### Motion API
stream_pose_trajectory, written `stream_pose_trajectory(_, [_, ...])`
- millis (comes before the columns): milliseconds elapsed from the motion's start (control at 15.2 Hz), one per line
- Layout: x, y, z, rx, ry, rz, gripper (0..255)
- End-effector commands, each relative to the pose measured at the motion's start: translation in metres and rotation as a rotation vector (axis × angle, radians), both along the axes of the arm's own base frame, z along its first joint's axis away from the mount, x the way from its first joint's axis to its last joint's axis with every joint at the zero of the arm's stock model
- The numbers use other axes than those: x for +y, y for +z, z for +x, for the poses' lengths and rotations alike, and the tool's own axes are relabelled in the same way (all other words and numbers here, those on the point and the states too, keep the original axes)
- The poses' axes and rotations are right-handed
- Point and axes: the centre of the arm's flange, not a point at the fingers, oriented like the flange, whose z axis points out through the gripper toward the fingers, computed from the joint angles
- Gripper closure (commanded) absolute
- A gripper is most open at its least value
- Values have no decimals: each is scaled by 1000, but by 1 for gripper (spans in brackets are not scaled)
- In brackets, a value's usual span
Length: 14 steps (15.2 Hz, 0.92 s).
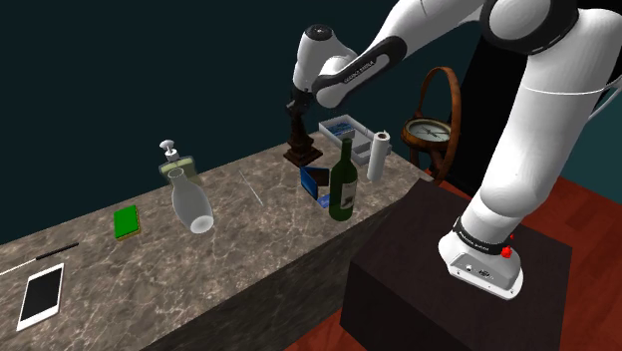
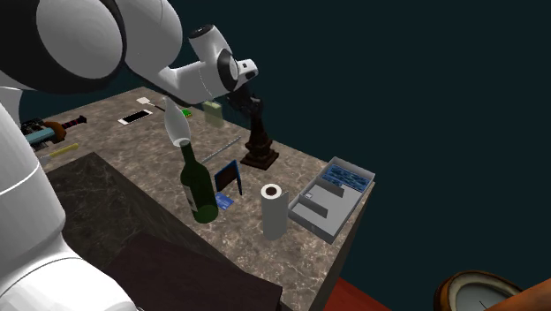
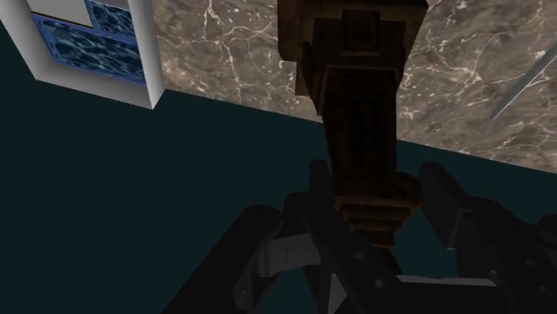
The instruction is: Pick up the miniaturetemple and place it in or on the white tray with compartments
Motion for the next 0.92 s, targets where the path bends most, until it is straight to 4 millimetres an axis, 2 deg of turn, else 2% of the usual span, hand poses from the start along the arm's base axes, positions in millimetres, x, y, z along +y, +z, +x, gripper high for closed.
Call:
stream_pose_trajectory(0, [0, 11, 0, -2, 0, 0, 255])
stream_pose_trajectory(462, [0, 48, 0, -2, 0, 0, 255])
stream_pose_trajectory(528, [0, 49, 0, -2, 0, 0, 255])
stream_pose_trajectory(858, [-64, 61, -10, -2, 0, 0, 255])
